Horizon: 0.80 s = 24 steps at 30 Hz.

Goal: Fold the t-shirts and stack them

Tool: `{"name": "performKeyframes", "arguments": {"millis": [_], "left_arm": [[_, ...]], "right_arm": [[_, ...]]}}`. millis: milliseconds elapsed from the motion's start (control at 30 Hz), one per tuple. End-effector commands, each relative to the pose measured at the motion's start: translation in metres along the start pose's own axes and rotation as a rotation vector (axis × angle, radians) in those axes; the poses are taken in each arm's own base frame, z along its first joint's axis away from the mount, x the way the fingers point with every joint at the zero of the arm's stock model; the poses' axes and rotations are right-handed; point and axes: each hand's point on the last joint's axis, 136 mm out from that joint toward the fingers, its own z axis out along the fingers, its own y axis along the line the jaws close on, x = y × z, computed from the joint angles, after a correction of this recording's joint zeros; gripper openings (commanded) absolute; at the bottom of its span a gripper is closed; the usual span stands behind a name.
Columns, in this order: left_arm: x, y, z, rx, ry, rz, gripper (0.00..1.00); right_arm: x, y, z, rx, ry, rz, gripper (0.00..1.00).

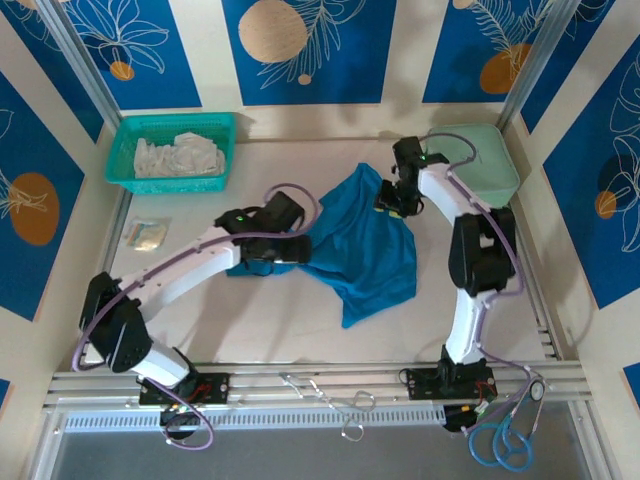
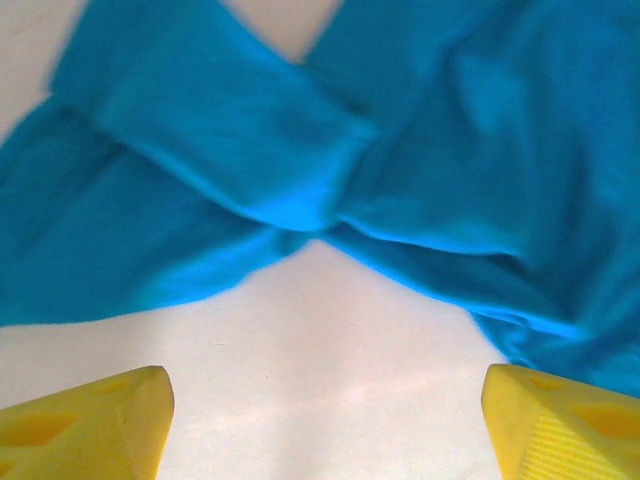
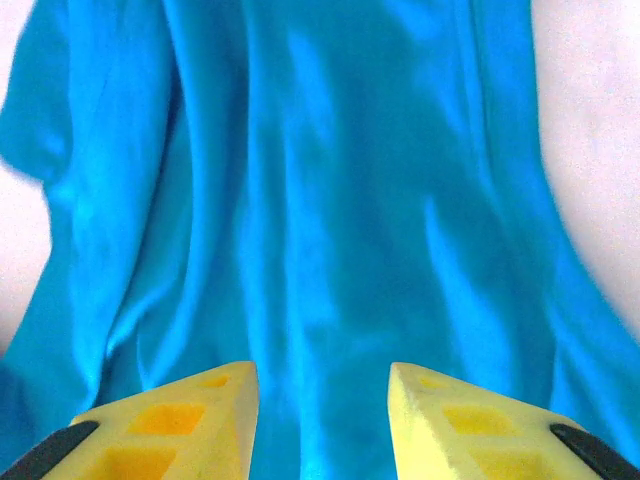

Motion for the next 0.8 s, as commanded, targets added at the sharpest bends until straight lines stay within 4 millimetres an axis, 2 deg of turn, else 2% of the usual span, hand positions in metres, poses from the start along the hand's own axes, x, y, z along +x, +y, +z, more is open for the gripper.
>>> {"name": "performKeyframes", "arguments": {"millis": [0,133,300,433,567,600,667,733,767], "left_arm": [[-0.007,0.030,0.016,-0.060,0.010,-0.010,0.80],[-0.027,0.038,0.036,-0.045,0.024,-0.040,0.79],[-0.041,0.029,0.067,-0.018,0.026,-0.056,0.79],[-0.049,0.026,0.088,-0.016,0.026,-0.070,0.77],[-0.062,0.025,0.099,-0.028,-0.004,-0.081,0.71],[-0.065,0.025,0.101,-0.033,-0.012,-0.084,0.66],[-0.071,0.025,0.105,-0.042,-0.020,-0.081,0.48],[-0.077,0.025,0.108,-0.049,-0.022,-0.076,0.22],[-0.079,0.025,0.108,-0.051,-0.023,-0.075,0.12]], "right_arm": [[0.049,0.011,-0.003,-0.057,0.038,0.019,0.40],[0.115,0.013,0.004,-0.030,0.103,-0.005,0.40],[0.173,0.008,0.019,0.032,0.150,-0.010,0.40],[0.195,0.002,0.026,0.057,0.147,0.011,0.39],[0.198,-0.009,0.029,0.084,0.136,0.040,0.39],[0.197,-0.011,0.030,0.090,0.134,0.048,0.38],[0.195,-0.016,0.032,0.097,0.132,0.068,0.37],[0.195,-0.024,0.036,0.105,0.138,0.093,0.36],[0.195,-0.027,0.037,0.109,0.142,0.108,0.35]]}}
